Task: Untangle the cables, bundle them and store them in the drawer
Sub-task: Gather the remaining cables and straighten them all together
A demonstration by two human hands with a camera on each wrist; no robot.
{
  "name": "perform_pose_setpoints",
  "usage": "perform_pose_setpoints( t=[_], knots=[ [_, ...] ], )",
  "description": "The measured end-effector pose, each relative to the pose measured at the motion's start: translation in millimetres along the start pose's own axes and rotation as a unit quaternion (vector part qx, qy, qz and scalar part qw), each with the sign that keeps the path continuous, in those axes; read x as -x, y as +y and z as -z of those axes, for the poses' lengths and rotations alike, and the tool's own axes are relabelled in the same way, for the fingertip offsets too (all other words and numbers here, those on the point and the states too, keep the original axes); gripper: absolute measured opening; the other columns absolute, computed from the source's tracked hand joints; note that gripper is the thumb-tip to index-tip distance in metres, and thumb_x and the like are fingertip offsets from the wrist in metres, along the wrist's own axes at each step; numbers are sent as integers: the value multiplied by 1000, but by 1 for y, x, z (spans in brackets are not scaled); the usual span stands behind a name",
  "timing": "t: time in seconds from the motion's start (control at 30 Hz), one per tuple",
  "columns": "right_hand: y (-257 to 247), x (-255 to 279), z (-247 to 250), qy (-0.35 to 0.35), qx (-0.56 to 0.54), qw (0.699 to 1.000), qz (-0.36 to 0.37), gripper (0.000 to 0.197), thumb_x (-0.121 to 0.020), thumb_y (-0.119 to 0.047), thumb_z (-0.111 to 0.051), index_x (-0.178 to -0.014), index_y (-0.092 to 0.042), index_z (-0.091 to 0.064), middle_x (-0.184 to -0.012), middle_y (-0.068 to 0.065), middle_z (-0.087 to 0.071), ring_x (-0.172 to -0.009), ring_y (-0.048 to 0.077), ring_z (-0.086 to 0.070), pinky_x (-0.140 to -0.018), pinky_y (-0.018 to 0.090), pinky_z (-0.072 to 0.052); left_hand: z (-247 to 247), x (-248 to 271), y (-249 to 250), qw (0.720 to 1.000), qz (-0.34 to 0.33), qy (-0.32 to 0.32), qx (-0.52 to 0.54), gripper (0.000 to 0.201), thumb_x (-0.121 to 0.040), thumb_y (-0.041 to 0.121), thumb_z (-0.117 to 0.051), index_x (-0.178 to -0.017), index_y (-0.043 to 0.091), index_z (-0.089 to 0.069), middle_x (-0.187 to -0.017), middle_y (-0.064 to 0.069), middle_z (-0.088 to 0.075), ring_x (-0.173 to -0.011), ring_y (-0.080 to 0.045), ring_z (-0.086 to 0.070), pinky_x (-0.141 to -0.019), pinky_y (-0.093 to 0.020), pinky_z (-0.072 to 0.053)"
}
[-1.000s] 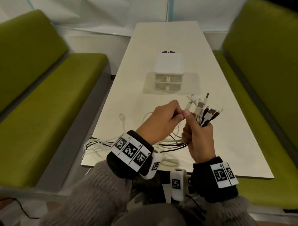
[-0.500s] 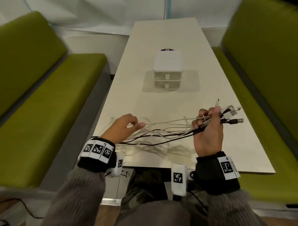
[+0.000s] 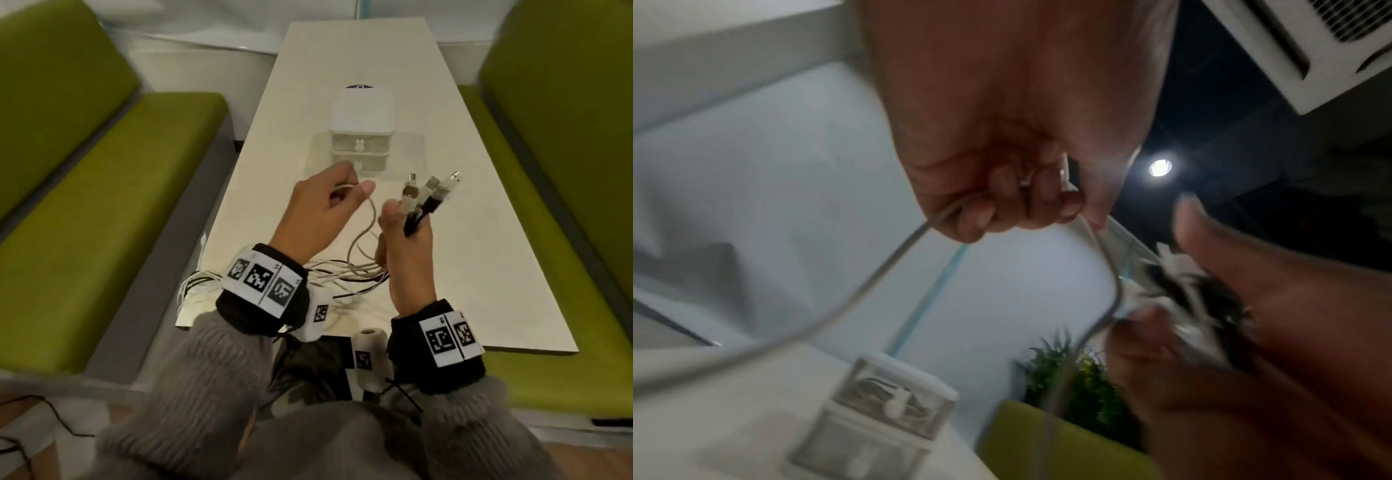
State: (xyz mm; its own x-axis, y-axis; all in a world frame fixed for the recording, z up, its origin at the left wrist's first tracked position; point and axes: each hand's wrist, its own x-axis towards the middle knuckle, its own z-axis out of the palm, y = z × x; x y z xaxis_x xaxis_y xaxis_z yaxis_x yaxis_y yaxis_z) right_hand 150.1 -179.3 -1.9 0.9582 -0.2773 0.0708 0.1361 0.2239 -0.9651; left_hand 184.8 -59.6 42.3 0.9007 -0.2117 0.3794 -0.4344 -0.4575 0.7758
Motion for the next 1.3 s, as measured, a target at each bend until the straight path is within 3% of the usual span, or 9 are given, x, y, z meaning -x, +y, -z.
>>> perform_pose_setpoints(
  t=[0.1, 0.23, 0.5, 0.67, 0.87, 1.0, 1.1, 1.2, 1.3],
  knots=[
    [2, 4, -2, -42, 9, 999, -4, 58, -80, -53, -68, -114, -10, -48, -62, -16, -48, -46, 0, -39, -43, 16, -32, -17, -1, 4, 998, 21, -35, 45, 24, -94, 30, -53, -77, 13, -52, -69, 6, -60, -66, -14, -54, -64, -26, -48],
    [-2, 5, 4, -37, 6, 998, -43, 17, -95, -29, -54, -85, -16, -55, -57, -6, -43, -42, 3, -33, -40, 18, -26, -16, 3, -2, 992, 51, -92, 69, 27, -99, 31, -40, -78, 18, -50, -67, 8, -55, -61, -6, -48, -59, -23, -37],
    [-8, -6, 25, 138, -169, 973, -71, 36, -100, -36, -44, -70, -17, -47, -47, -9, -31, -41, 7, -24, -39, 19, -22, 25, 47, -56, 973, 102, -184, -95, 36, -98, 38, -40, -71, 17, -46, -63, 2, -42, -58, -10, -37, -60, -26, -32],
    [-8, -10, 39, 205, -195, 957, -68, 35, -100, -36, -46, -70, -19, -46, -46, -9, -32, -41, 7, -24, -38, 19, -22, 86, 69, -97, 974, 160, -98, -124, 49, -90, 46, -51, -63, 8, -34, -57, 3, -28, -51, -6, -27, -53, -26, -28],
    [2, -4, 23, 122, -101, 987, -35, 32, -97, -33, -54, -69, -16, -54, -47, -10, -35, -41, 7, -25, -41, 22, -20, 125, 75, -132, 976, 207, 32, -60, 52, -81, 60, -54, -60, 16, -36, -61, -2, -25, -58, -17, -26, -57, -31, -22],
    [0, -7, 30, 134, -73, 987, -47, 33, -91, -37, -62, -68, -15, -55, -50, -9, -45, -41, 7, -28, -39, 20, -21, 153, 75, -154, 944, 244, 161, -154, 50, -75, 59, -53, -68, 9, -54, -58, -4, -46, -59, -20, -42, -58, -30, -33],
    [-3, -8, 34, 156, -115, 978, -71, 41, -95, -39, -55, -63, -16, -44, -45, -8, -36, -39, 9, -22, -40, 19, -18, 175, 78, -170, 861, 322, 220, -326, 41, -85, 50, -53, -95, 12, -66, -96, -21, -63, -96, -35, -56, -87, -45, -45],
    [-4, -6, 28, 143, -136, 977, -82, 47, -98, -41, -49, -57, -19, -36, -45, -7, -27, -41, 10, -18, -41, 19, -17, 166, 74, -164, 770, 461, 96, -430, 44, -91, 40, -52, -127, 15, -49, -136, -25, -39, -131, -40, -27, -107, -64, -16],
    [-8, -3, 21, 119, -157, 977, -86, 53, -99, -39, -47, -51, -23, -34, -45, -7, -25, -39, 10, -17, -40, 19, -16, 129, 64, -141, 835, 392, 58, -381, 57, -93, 37, -51, -140, 10, -33, -145, -21, -32, -137, -36, -21, -111, -58, -16]
  ],
)
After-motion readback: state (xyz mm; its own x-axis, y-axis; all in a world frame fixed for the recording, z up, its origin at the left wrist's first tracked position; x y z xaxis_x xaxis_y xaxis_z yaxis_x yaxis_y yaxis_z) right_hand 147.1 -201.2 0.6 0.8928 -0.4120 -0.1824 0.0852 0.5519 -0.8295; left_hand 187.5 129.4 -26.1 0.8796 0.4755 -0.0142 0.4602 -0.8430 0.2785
